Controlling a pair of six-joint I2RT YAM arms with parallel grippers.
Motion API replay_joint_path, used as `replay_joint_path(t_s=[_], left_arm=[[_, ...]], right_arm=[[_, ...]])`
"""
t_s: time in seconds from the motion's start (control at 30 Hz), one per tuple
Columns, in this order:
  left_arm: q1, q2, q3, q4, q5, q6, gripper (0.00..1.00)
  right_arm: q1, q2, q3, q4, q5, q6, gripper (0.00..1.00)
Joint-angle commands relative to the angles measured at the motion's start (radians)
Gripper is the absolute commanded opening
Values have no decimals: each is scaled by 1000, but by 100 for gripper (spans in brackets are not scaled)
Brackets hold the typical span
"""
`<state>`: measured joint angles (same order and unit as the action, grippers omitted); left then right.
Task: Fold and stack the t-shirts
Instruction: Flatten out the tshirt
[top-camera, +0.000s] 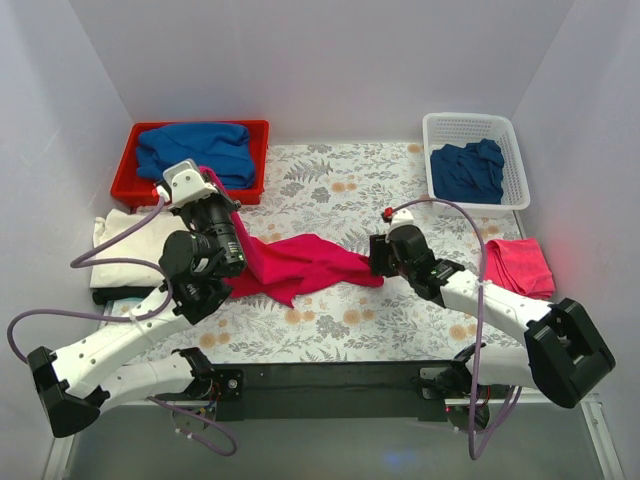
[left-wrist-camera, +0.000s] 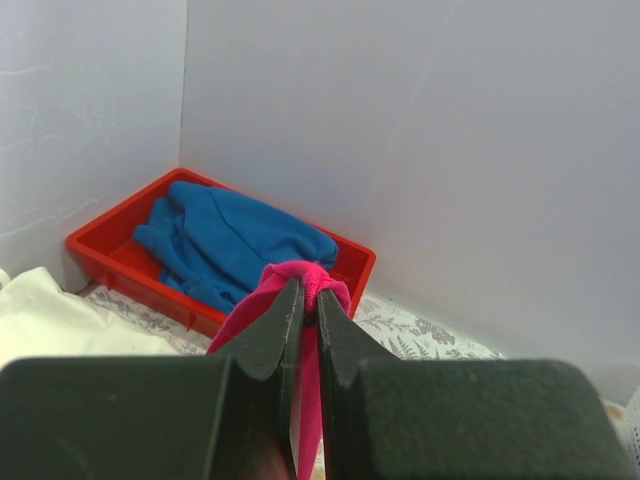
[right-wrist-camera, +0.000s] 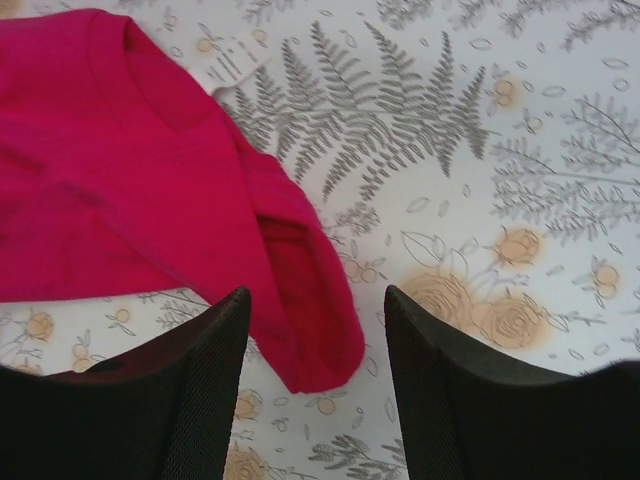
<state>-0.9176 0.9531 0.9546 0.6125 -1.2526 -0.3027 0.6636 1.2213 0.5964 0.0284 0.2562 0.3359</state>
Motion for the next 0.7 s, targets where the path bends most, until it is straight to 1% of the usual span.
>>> replay_joint_path(t_s=[0.0, 0.2, 0.23, 0.43, 0.5, 0.57, 0.6, 0.63, 0.67], left_arm=[[5, -40, -4, -89, -28, -88, 0], [5, -48, 4, -197, -39, -173, 0], [5, -53, 7, -221, -39, -183, 0], [5, -73, 10, -247, -38, -197, 0], [5, -79, 9, -249, -38, -196, 0], [5, -82, 7, -249, -38, -199, 0], [5, -83, 4, -250, -36, -200, 0], [5, -85, 3, -250, -37, -203, 0], [5, -85, 1, -250, -36, -205, 0]], right_arm=[[21, 49, 100, 117, -112, -43, 61], [47, 217, 177, 136, -202, -49, 56], [48, 233, 183, 136, -206, -46, 56], [59, 302, 197, 128, -218, -23, 56], [60, 314, 194, 113, -219, -18, 54], [65, 323, 195, 87, -210, -11, 49], [65, 333, 197, 78, -206, -9, 41], [65, 337, 195, 65, -201, -6, 30], [67, 337, 194, 59, -199, -2, 25]])
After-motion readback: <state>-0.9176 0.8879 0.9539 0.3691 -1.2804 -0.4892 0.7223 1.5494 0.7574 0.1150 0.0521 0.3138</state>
